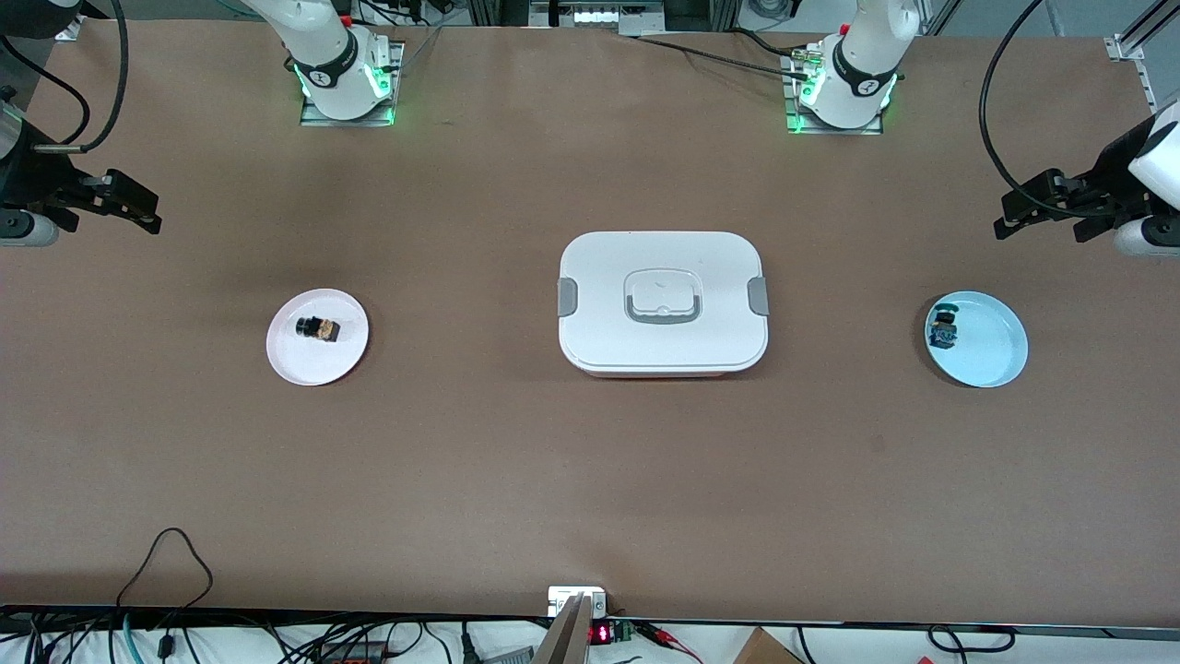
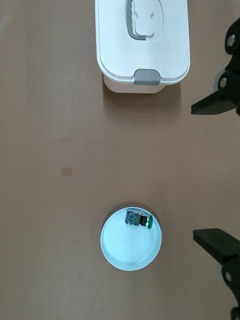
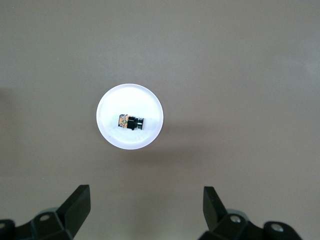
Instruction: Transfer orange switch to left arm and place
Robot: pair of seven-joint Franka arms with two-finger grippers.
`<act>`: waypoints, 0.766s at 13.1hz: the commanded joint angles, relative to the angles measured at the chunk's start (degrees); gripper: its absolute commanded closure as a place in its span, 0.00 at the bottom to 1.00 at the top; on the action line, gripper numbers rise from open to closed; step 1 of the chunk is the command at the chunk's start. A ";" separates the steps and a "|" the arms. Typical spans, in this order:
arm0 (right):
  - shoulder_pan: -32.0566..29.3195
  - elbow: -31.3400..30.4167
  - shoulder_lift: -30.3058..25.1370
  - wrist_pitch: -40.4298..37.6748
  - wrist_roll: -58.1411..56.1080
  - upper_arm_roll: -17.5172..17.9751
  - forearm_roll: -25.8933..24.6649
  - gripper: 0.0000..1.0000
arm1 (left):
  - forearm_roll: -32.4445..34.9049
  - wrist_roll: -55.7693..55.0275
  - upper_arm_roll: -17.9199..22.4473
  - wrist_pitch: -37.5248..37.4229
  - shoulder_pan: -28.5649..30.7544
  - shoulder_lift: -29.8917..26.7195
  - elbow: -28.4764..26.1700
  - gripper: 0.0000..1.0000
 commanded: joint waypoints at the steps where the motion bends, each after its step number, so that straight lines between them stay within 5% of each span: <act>1: -0.51 1.24 0.16 -1.65 0.60 0.21 0.88 0.00 | 0.56 0.67 -0.10 -1.51 -0.18 1.15 2.34 0.00; 10: -0.60 2.03 2.44 -2.45 0.34 0.12 0.79 0.00 | 0.30 0.41 -0.19 -1.51 -0.35 1.24 2.51 0.00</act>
